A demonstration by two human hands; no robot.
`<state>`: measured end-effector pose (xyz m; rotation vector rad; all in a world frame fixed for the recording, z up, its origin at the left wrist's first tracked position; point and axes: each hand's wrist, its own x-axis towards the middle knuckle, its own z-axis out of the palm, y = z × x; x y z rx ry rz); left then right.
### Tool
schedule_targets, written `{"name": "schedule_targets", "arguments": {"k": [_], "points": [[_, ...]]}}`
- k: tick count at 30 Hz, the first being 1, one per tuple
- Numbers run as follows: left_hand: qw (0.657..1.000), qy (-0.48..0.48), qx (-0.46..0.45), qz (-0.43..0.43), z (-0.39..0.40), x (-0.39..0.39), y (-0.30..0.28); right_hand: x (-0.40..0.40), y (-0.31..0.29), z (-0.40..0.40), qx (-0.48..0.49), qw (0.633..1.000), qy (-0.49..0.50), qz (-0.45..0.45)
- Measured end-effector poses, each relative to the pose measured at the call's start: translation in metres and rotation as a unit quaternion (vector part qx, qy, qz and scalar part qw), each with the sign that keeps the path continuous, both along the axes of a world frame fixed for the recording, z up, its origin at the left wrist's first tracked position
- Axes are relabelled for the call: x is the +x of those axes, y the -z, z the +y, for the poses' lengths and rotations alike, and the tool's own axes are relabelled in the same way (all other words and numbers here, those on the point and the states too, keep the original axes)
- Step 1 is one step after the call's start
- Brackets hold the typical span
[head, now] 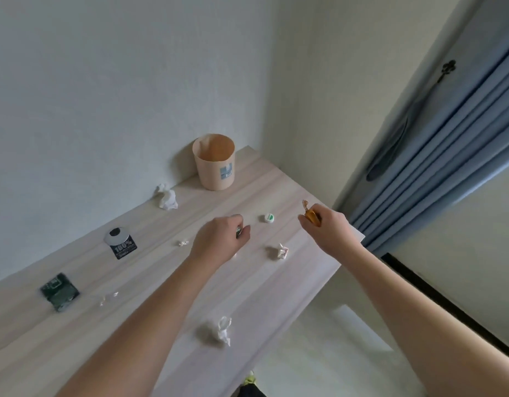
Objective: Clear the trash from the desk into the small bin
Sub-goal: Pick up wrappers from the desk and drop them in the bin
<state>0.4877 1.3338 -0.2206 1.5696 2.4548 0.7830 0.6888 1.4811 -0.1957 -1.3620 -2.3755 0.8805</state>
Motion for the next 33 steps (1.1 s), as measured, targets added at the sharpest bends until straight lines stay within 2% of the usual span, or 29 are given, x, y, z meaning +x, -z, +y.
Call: {"name": "schedule_targets", "arguments": {"k": [6, 13, 18, 24, 33], "points": [[0.998, -0.047, 0.037, 0.027, 0.022, -0.022, -0.005, -0.049, 0.002, 0.037, 0.048, 0.993, -0.101, -0.048], [0.995, -0.093, 0.031, 0.009, 0.045, -0.039, 0.001, -0.112, 0.004, 0.095, 0.104, 0.974, -0.194, -0.045], [0.987, -0.155, -0.011, 0.031, 0.075, -0.051, 0.005, -0.159, 0.021, 0.138, 0.106, 0.954, -0.273, -0.058], [0.975, -0.207, -0.07, 0.032, 0.118, -0.066, 0.001, -0.233, 0.029, 0.186, 0.15, 0.911, -0.381, -0.047], [0.952, -0.264, -0.138, 0.068, 0.133, -0.086, -0.011, -0.355, 0.042, 0.201, 0.126, 0.87, -0.471, -0.069]]}}
